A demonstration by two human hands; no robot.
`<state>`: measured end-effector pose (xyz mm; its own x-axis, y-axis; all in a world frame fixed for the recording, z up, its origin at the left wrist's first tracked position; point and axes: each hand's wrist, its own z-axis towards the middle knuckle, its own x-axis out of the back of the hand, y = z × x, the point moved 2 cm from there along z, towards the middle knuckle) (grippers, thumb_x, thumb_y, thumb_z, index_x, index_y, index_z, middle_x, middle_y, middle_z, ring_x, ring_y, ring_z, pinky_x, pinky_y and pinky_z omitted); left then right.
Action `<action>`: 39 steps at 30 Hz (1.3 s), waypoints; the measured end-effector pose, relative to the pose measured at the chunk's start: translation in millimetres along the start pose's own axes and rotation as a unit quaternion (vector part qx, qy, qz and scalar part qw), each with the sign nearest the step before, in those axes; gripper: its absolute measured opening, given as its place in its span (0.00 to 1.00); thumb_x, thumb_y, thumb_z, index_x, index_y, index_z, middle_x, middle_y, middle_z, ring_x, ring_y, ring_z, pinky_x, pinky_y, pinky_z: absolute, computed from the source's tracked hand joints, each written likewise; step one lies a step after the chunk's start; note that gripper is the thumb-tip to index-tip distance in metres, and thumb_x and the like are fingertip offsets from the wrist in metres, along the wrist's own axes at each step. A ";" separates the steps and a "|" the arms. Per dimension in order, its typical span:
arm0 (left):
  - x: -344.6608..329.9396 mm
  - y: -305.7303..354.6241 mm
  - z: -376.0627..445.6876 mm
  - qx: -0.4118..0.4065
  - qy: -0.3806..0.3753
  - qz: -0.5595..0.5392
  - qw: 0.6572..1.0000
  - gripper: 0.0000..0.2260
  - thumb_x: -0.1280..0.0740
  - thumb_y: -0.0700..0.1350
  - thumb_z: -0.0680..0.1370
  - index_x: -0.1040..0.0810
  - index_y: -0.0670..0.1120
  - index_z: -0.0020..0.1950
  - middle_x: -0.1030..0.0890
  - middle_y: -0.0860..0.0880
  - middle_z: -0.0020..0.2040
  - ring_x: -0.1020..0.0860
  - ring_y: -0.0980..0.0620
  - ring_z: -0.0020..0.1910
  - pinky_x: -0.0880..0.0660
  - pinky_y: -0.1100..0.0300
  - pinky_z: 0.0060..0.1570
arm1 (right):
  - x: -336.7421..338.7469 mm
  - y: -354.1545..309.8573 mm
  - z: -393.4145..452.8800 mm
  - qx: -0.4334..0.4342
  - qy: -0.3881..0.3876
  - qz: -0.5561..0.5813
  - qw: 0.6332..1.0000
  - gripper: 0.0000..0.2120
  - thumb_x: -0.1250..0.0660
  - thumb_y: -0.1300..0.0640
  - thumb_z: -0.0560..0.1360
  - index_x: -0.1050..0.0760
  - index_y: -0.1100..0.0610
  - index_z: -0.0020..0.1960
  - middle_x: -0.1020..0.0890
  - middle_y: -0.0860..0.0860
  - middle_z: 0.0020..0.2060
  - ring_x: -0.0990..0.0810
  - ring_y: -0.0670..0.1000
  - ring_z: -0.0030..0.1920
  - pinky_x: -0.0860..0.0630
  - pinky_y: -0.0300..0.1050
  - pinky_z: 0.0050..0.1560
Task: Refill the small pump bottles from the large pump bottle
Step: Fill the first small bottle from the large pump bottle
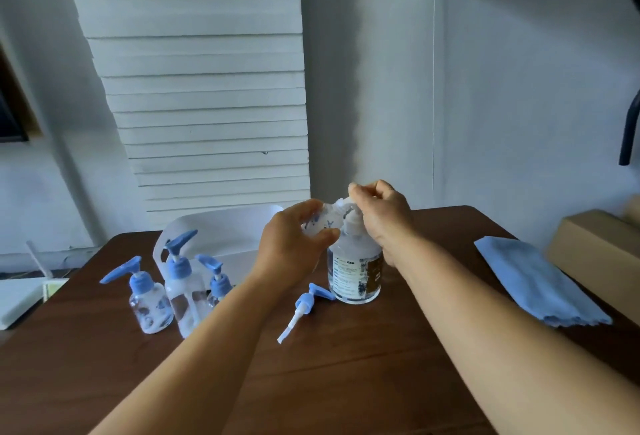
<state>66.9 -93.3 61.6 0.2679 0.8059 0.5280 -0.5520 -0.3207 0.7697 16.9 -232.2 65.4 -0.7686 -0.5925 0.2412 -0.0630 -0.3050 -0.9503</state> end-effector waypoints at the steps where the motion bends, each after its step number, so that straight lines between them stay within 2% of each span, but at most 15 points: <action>1: -0.6 -0.9 -1.0 0.004 0.000 0.001 1.000 0.18 0.27 0.46 0.71 0.23 0.50 0.61 0.20 0.53 0.52 0.24 0.56 0.47 0.33 0.67 0.46 | -2.7 2.9 -0.7 0.006 0.009 -0.019 1.000 0.14 0.36 0.44 0.75 0.31 0.53 0.37 0.23 0.46 0.35 0.25 0.50 0.42 0.29 0.45 0.41; 3: 1.1 -1.5 -1.1 0.008 0.002 0.007 1.000 0.20 0.27 0.46 0.71 0.24 0.50 0.62 0.20 0.52 0.54 0.25 0.56 0.48 0.33 0.66 0.48 | -4.6 2.2 0.1 0.012 0.013 -0.035 0.999 0.15 0.37 0.44 0.75 0.31 0.52 0.36 0.23 0.46 0.35 0.23 0.51 0.43 0.27 0.48 0.45; 6: 4.9 3.2 0.6 0.000 0.006 0.008 1.000 0.19 0.27 0.46 0.71 0.24 0.51 0.62 0.21 0.54 0.51 0.24 0.57 0.46 0.32 0.68 0.44 | 1.0 -8.8 3.8 0.002 -0.012 -0.006 1.000 0.14 0.36 0.46 0.76 0.31 0.53 0.36 0.25 0.47 0.33 0.27 0.47 0.37 0.32 0.40 0.34; 8: 3.5 5.3 1.4 -0.006 0.012 0.006 1.000 0.17 0.28 0.46 0.71 0.23 0.51 0.60 0.23 0.56 0.48 0.25 0.57 0.46 0.33 0.66 0.45 | 4.0 -9.6 5.8 0.012 -0.013 -0.006 1.000 0.15 0.36 0.47 0.76 0.31 0.53 0.35 0.25 0.47 0.32 0.29 0.46 0.35 0.34 0.39 0.32; 11: -1.8 2.8 -0.1 -0.001 0.015 0.005 1.000 0.17 0.28 0.45 0.71 0.22 0.50 0.59 0.23 0.57 0.47 0.25 0.56 0.48 0.33 0.64 0.49 | 0.8 2.7 3.3 0.021 0.011 -0.007 1.000 0.16 0.36 0.45 0.75 0.32 0.54 0.36 0.24 0.46 0.32 0.26 0.48 0.38 0.31 0.43 0.37; 14: -2.4 0.4 -3.1 0.009 0.019 -0.001 1.000 0.17 0.27 0.45 0.71 0.22 0.51 0.59 0.23 0.56 0.47 0.24 0.56 0.48 0.32 0.65 0.47 | -2.6 7.5 4.0 0.021 0.016 -0.041 0.999 0.16 0.36 0.43 0.74 0.32 0.53 0.34 0.23 0.46 0.33 0.24 0.51 0.42 0.28 0.48 0.44; 17: 1.2 3.0 -1.5 0.008 0.024 -0.008 1.000 0.16 0.27 0.46 0.71 0.22 0.53 0.58 0.21 0.56 0.48 0.24 0.57 0.45 0.33 0.70 0.39 | 0.8 -6.9 9.7 0.015 -0.006 -0.041 0.999 0.15 0.35 0.46 0.74 0.31 0.53 0.34 0.24 0.47 0.31 0.26 0.50 0.39 0.30 0.44 0.40; 20: 2.3 5.9 0.7 -0.002 0.028 -0.007 1.000 0.15 0.27 0.45 0.71 0.22 0.53 0.56 0.21 0.56 0.47 0.24 0.56 0.45 0.34 0.75 0.38 | 3.2 -9.8 11.8 0.023 -0.020 -0.026 0.999 0.14 0.36 0.48 0.75 0.31 0.54 0.35 0.26 0.48 0.31 0.28 0.48 0.37 0.32 0.42 0.35; 25: -0.5 2.1 -4.3 -0.003 0.023 0.006 1.000 0.15 0.28 0.45 0.72 0.22 0.52 0.58 0.23 0.57 0.46 0.26 0.58 0.44 0.35 0.77 0.37 | -3.9 10.1 8.8 0.021 0.001 -0.036 0.999 0.15 0.36 0.43 0.74 0.31 0.54 0.37 0.23 0.47 0.34 0.25 0.51 0.41 0.30 0.46 0.42; 28: 0.8 4.3 -3.2 -0.004 0.024 -0.002 1.000 0.16 0.28 0.45 0.72 0.22 0.51 0.59 0.23 0.58 0.45 0.25 0.58 0.43 0.34 0.77 0.36 | 0.9 0.2 10.9 0.018 -0.011 -0.040 0.999 0.15 0.36 0.44 0.75 0.31 0.53 0.36 0.23 0.47 0.34 0.25 0.50 0.42 0.30 0.45 0.41; 31: 3.7 7.6 1.2 -0.010 0.025 -0.004 1.000 0.18 0.27 0.45 0.71 0.23 0.51 0.60 0.22 0.56 0.49 0.24 0.58 0.42 0.33 0.78 0.35 | 4.1 -7.1 13.9 0.029 -0.011 -0.040 0.999 0.15 0.36 0.45 0.75 0.31 0.53 0.35 0.24 0.47 0.33 0.26 0.50 0.42 0.30 0.45 0.42; 35: -0.8 2.9 -1.9 -0.003 0.024 0.001 1.000 0.16 0.27 0.45 0.71 0.22 0.51 0.58 0.22 0.56 0.47 0.24 0.56 0.46 0.33 0.74 0.38 | -3.3 8.7 9.3 0.016 0.009 -0.042 0.999 0.15 0.37 0.42 0.74 0.31 0.52 0.37 0.22 0.47 0.36 0.22 0.53 0.46 0.26 0.51 0.49; 37: -2.1 0.9 -4.2 0.000 0.021 -0.008 1.000 0.16 0.27 0.45 0.71 0.22 0.52 0.59 0.22 0.56 0.48 0.25 0.57 0.45 0.32 0.70 0.39 | -3.7 9.3 8.9 0.015 0.008 -0.046 0.999 0.15 0.37 0.42 0.74 0.31 0.52 0.36 0.22 0.47 0.36 0.22 0.54 0.48 0.25 0.51 0.50; 39: -1.2 2.0 -3.6 -0.004 0.022 -0.007 1.000 0.16 0.27 0.46 0.72 0.23 0.52 0.59 0.22 0.56 0.48 0.25 0.57 0.44 0.32 0.70 0.39 | -1.0 2.1 11.5 0.015 0.005 -0.049 0.999 0.15 0.36 0.42 0.73 0.30 0.52 0.35 0.22 0.47 0.35 0.22 0.55 0.49 0.25 0.52 0.50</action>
<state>62.7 -93.0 61.2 0.2400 0.8318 0.5005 -0.5541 -0.3060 0.7741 24.8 -240.9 65.4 -0.7658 -0.5512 0.3313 -0.1203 -0.3833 -0.9157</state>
